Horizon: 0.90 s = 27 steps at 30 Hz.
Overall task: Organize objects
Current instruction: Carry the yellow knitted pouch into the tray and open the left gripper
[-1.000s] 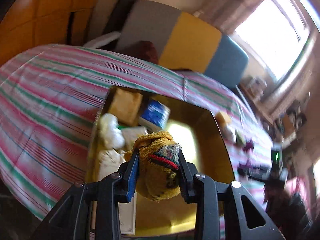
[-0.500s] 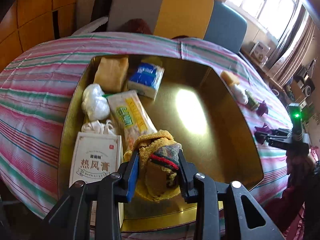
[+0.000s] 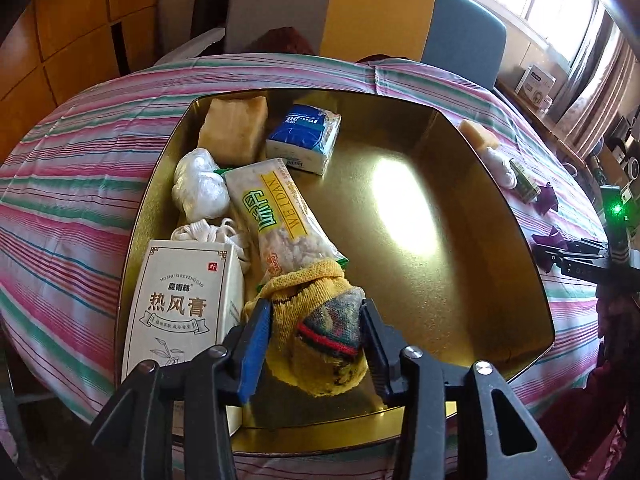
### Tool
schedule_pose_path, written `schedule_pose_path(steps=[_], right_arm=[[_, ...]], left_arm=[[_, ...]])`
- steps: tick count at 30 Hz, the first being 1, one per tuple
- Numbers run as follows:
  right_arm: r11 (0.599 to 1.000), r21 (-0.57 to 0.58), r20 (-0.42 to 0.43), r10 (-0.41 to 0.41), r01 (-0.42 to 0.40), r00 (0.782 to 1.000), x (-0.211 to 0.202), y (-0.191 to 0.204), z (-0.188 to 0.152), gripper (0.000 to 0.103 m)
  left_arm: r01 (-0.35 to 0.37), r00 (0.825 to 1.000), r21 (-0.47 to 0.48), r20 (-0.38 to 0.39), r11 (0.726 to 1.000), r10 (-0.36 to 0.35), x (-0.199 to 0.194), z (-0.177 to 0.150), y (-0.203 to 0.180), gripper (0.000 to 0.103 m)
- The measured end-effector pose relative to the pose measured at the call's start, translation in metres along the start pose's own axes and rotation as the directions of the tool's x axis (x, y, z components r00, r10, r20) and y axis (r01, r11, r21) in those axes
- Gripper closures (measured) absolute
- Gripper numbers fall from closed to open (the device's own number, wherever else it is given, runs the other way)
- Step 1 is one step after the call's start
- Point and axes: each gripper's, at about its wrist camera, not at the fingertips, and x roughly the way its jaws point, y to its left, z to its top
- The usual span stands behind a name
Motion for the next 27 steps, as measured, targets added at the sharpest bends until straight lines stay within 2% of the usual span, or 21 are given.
schedule_pose_path(steps=[11, 19, 21, 27], right_arm=[[0.999, -0.033, 0.0, 0.011, -0.011, 1.0, 0.001, -0.002, 0.0, 0.052], [0.999, -0.046, 0.002, 0.004, -0.004, 1.0, 0.001, 0.0, -0.002, 0.053], [0.999, -0.048, 0.002, 0.004, -0.004, 1.0, 0.009, 0.0, 0.006, 0.054], [0.999, -0.045, 0.003, 0.007, -0.007, 1.0, 0.014, -0.001, 0.008, 0.054]], left_arm=[[-0.051, 0.999, 0.033, 0.013, 0.998, 0.05, -0.005, -0.006, -0.006, 0.058], [-0.117, 0.989, 0.082, 0.095, 0.99, 0.109, -0.026, -0.008, -0.014, 0.056], [-0.133, 0.986, 0.091, 0.116, 0.987, 0.122, -0.031, -0.007, -0.015, 0.056], [-0.148, 0.982, 0.094, 0.131, 0.985, 0.135, -0.037, -0.008, -0.011, 0.051]])
